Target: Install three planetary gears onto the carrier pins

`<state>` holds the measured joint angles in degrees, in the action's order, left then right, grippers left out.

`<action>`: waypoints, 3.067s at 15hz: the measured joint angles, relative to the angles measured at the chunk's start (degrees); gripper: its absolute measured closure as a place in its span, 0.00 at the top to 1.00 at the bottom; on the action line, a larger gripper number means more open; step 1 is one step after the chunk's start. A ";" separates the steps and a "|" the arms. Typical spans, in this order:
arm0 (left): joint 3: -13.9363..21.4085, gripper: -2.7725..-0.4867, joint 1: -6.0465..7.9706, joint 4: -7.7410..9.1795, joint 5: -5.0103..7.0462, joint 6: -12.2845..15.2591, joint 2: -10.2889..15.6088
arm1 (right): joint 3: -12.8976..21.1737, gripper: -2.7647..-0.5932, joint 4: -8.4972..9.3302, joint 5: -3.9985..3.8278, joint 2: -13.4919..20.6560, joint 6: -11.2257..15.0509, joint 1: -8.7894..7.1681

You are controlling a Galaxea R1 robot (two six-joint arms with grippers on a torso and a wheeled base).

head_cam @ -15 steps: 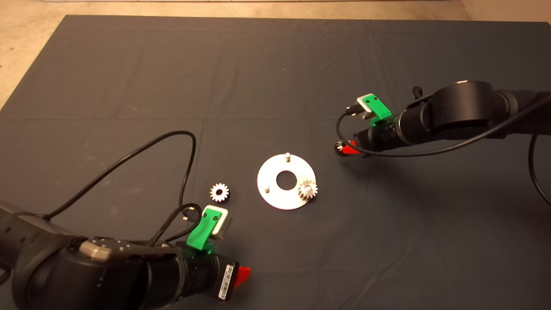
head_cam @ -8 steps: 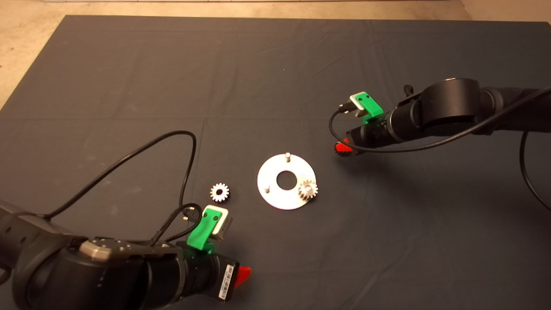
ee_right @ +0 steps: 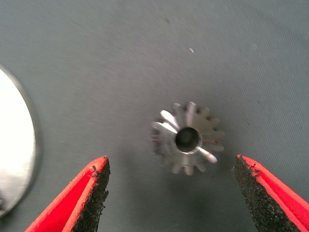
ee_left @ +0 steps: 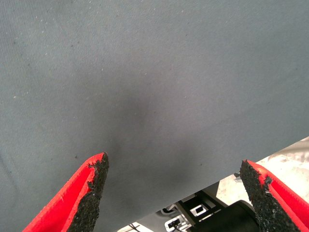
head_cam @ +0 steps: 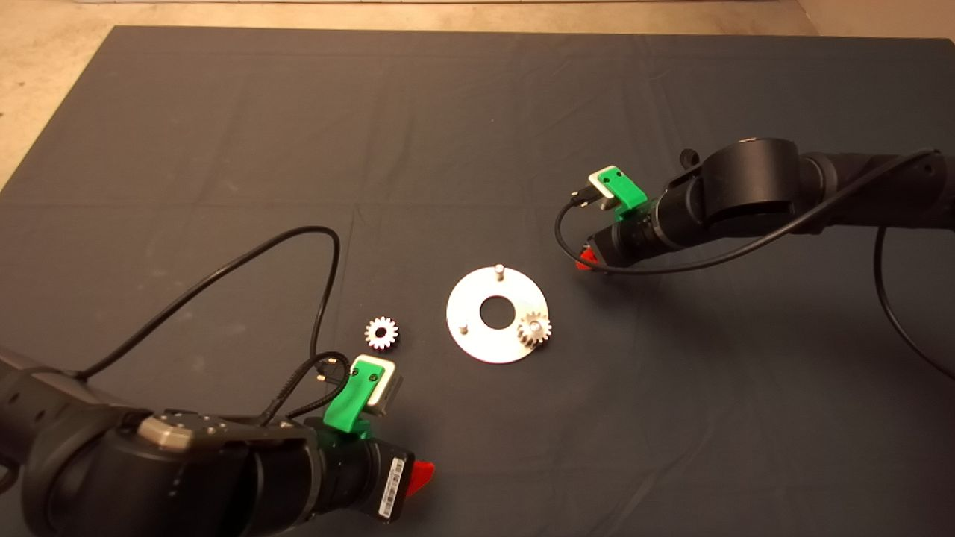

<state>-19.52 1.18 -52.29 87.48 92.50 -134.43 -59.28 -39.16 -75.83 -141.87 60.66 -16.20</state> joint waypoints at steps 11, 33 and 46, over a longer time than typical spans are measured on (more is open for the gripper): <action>0.00 0.63 0.00 0.00 0.00 0.00 0.00 | -2.87 0.60 0.03 -0.20 0.09 -1.27 1.10; 0.00 0.63 -0.01 0.00 0.00 0.00 0.02 | -4.02 0.30 0.02 0.67 -0.18 -1.29 2.11; 0.00 0.63 -0.02 0.00 0.00 0.00 0.33 | -5.10 0.25 0.02 3.95 -0.20 -1.29 2.38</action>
<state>-19.52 1.17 -52.29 87.48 92.50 -134.10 -64.38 -39.13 -71.88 -142.07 59.37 -13.82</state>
